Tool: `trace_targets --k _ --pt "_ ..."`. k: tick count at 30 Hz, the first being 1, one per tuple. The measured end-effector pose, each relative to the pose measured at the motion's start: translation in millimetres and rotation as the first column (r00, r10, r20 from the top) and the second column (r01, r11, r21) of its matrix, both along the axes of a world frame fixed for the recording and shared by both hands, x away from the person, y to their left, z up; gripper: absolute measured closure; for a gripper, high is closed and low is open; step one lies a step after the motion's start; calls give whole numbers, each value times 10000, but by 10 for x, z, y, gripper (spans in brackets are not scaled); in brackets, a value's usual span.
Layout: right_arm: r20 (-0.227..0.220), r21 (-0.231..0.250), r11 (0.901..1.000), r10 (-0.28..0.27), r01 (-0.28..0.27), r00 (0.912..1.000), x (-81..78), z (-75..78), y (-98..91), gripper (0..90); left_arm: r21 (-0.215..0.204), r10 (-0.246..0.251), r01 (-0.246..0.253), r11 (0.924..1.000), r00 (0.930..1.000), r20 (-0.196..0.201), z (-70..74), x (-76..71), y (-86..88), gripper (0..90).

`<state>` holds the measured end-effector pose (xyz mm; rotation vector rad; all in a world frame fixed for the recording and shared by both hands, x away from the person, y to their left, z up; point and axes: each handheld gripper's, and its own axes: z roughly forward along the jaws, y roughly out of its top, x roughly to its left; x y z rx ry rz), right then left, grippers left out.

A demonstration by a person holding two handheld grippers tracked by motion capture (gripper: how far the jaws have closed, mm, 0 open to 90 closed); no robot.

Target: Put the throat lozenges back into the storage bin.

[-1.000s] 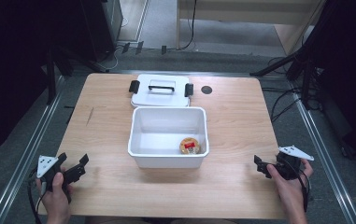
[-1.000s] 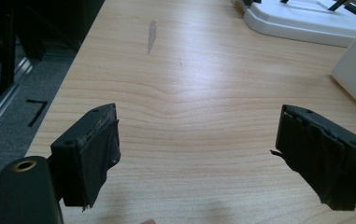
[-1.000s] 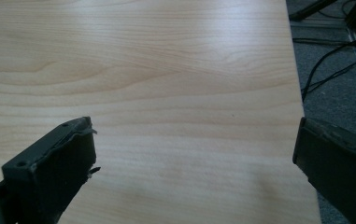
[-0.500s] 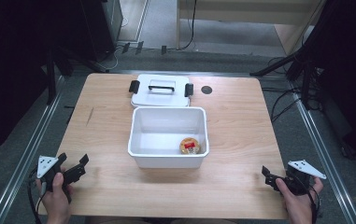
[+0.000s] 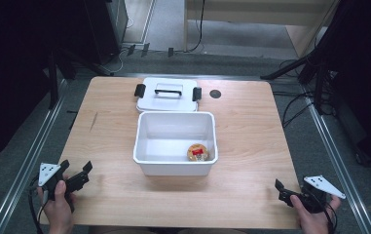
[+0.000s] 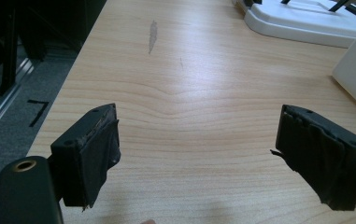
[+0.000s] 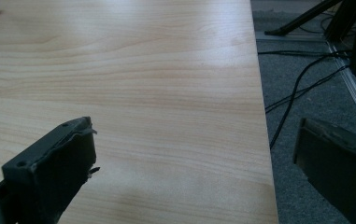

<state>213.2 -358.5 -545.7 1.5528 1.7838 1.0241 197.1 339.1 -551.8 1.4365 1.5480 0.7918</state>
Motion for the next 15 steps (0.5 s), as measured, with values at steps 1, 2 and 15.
trace_targets --k 1,2,15 --pt "69 24 10000 -34 34 10000 -5 -4 -4 0 1 5 -5 10000 10000 5 -1 2 0 140" --pt "156 64 9999 -129 128 9998 -13 -13 -6 0 -15 6 -6 10000 10000 0 -1 2 0 140" --pt "288 1072 9930 -527 493 9982 -33 -17 -108 0 -33 6 -6 10000 9998 -173 -1 24 0 141"
